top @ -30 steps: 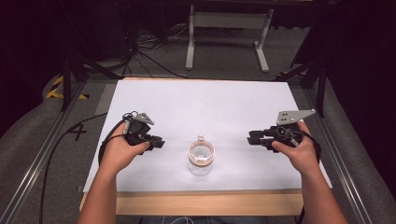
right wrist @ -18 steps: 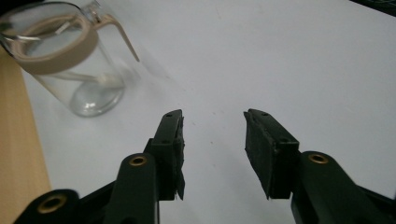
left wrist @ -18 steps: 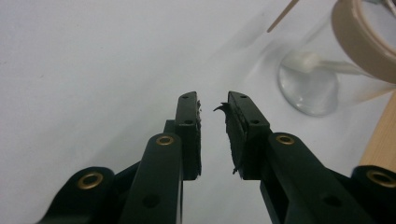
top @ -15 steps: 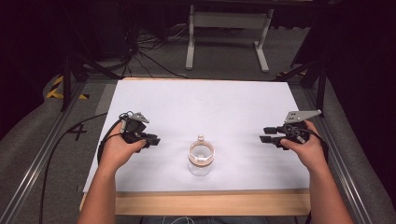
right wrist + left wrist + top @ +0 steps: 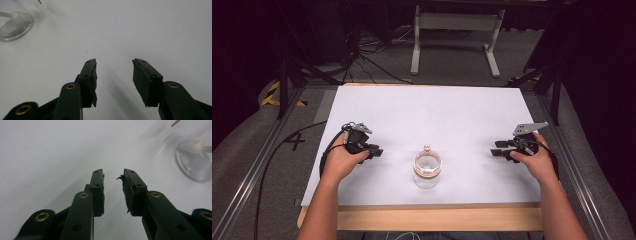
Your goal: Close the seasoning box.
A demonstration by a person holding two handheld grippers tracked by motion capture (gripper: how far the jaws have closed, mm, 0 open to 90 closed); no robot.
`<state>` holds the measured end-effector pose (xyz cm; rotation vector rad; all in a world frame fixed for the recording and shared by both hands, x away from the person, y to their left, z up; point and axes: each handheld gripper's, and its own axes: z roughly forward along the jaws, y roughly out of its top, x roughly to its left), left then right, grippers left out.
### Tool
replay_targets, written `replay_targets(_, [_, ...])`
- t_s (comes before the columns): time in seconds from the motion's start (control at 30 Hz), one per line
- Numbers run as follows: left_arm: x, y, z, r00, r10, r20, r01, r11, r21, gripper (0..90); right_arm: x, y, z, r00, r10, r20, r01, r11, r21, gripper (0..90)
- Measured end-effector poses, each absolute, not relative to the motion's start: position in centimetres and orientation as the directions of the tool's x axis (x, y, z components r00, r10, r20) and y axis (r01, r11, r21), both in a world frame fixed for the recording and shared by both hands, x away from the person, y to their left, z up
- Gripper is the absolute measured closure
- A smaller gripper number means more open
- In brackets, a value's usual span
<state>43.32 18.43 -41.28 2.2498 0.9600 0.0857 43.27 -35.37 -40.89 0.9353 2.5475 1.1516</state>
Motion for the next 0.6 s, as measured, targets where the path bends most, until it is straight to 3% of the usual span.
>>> replay_targets(0.27, [43.6,18.5,-42.2,0.721,0.667,-0.185,0.621,-0.505,0.600,69.0,43.9,-36.0,-43.2,-0.771,0.630,0.091,0.491,0.498,0.715,55.4])
replay_targets(0.6, [43.6,18.6,-42.2,0.720,0.665,-0.196,0.622,-0.493,0.608,68.4,43.9,-35.6,-43.5,-0.768,0.636,0.069,0.477,0.497,0.725,55.7])
